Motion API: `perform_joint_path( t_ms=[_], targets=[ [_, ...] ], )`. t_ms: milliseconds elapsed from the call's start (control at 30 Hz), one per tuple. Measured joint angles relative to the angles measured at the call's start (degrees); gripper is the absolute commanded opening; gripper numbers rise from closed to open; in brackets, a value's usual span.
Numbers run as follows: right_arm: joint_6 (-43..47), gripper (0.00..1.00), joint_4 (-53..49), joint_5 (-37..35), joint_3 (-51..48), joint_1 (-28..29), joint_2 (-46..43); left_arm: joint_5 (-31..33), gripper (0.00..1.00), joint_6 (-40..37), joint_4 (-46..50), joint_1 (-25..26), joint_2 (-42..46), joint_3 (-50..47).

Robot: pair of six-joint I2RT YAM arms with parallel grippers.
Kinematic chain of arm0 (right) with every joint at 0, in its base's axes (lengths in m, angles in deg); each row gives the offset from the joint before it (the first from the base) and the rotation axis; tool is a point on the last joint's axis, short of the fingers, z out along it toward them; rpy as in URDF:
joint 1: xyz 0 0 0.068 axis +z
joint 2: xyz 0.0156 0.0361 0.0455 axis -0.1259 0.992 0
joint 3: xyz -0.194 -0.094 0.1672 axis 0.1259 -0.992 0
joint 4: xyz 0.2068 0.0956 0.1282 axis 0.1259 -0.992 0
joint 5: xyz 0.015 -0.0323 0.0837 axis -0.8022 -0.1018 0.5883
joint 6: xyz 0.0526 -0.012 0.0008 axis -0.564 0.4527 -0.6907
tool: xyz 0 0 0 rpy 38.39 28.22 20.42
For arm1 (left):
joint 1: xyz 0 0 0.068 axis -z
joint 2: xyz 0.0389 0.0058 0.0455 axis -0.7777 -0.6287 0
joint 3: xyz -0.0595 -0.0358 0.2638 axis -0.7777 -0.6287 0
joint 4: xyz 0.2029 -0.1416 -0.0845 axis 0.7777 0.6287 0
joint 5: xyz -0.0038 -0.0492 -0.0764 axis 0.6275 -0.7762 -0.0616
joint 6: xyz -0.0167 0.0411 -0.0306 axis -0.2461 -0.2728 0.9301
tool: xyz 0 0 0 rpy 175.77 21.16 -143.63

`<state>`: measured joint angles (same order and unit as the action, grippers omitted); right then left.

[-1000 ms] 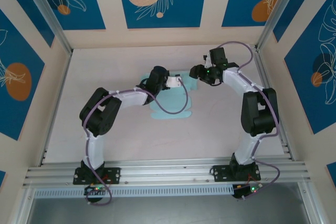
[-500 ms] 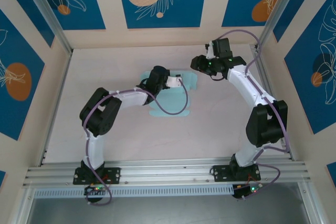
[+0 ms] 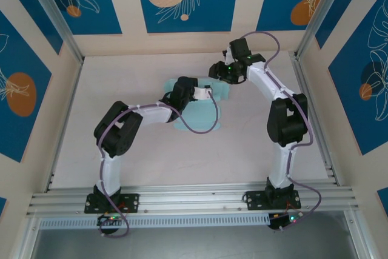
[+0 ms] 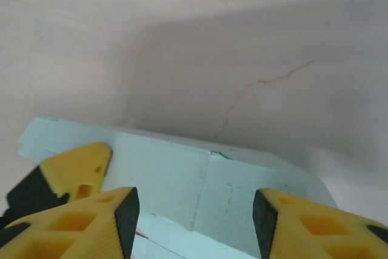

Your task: Fold the paper box

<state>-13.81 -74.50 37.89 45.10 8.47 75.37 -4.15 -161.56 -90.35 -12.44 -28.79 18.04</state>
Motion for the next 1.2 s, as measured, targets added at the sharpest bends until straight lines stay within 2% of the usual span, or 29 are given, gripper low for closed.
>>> perform_joint_path(
  t_ms=[367,767,833,900,1000,1200],
  targets=[
    [-2.03,0.55,0.42,4.15,0.04,0.22,0.7,2.03,0.0,-1.01,-2.58,0.26,-1.99,-0.04],
    [-2.64,0.66,0.81,2.47,-0.48,0.24,0.72,2.49,0.0,-1.46,-4.63,0.33,-2.47,-0.2],
    [-2.91,0.7,1.92,3.15,-1.68,-0.02,0.61,2.47,0.0,-1.51,-4.94,0.33,-2.86,-0.22],
    [-3.72,0.79,3.8,4.74,-3.65,-0.57,0.28,2.49,0.0,-1.88,-5.03,0.37,-3.37,-0.22],
    [-5.73,0.99,8.0,9.14,-8.15,-1.95,-1.46,2.67,0.0,-2.49,-5.64,0.44,-3.8,-0.22],
    [-9.73,1.0,14.67,14.75,-13.64,-3.82,-4.39,2.71,0.0,-2.93,-6.12,0.63,-3.82,-0.22]
  ],
)
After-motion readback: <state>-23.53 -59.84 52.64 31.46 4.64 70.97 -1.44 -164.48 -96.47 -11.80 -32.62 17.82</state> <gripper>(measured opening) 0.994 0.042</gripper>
